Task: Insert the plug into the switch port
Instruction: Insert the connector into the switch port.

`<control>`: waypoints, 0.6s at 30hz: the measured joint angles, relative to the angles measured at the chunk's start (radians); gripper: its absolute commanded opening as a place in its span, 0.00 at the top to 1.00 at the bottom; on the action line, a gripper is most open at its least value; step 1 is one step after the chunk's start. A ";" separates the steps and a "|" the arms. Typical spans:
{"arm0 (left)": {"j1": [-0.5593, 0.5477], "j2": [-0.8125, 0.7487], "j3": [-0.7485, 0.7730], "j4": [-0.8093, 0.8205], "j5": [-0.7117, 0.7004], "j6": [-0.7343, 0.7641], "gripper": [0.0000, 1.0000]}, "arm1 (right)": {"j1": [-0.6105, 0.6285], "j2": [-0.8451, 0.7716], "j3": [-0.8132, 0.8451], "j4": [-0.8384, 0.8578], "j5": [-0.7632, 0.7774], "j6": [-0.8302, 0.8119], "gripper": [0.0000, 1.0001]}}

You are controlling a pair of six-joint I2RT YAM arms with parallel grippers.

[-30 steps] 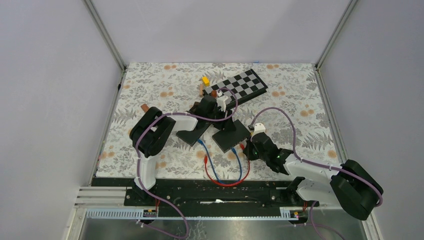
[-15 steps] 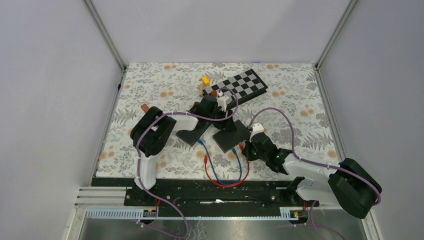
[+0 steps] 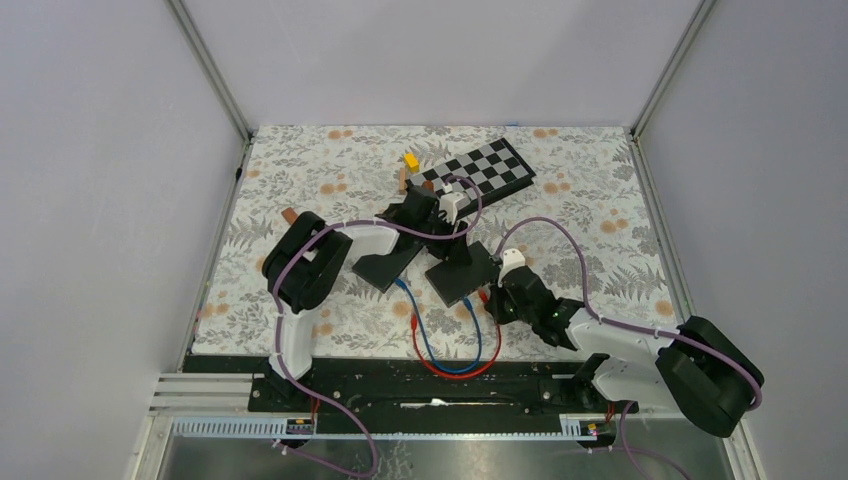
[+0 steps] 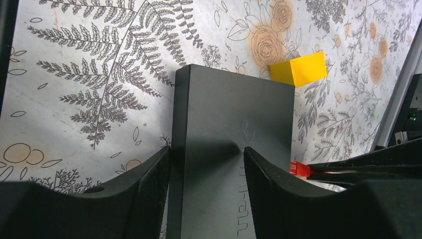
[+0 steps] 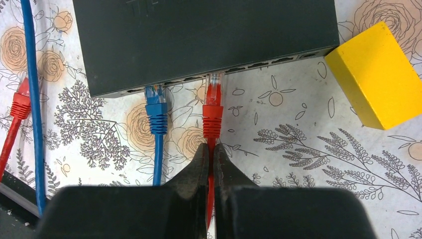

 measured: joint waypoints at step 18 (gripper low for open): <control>-0.009 -0.006 0.051 -0.155 -0.013 0.100 0.42 | 0.020 -0.059 -0.039 0.048 -0.027 -0.063 1.00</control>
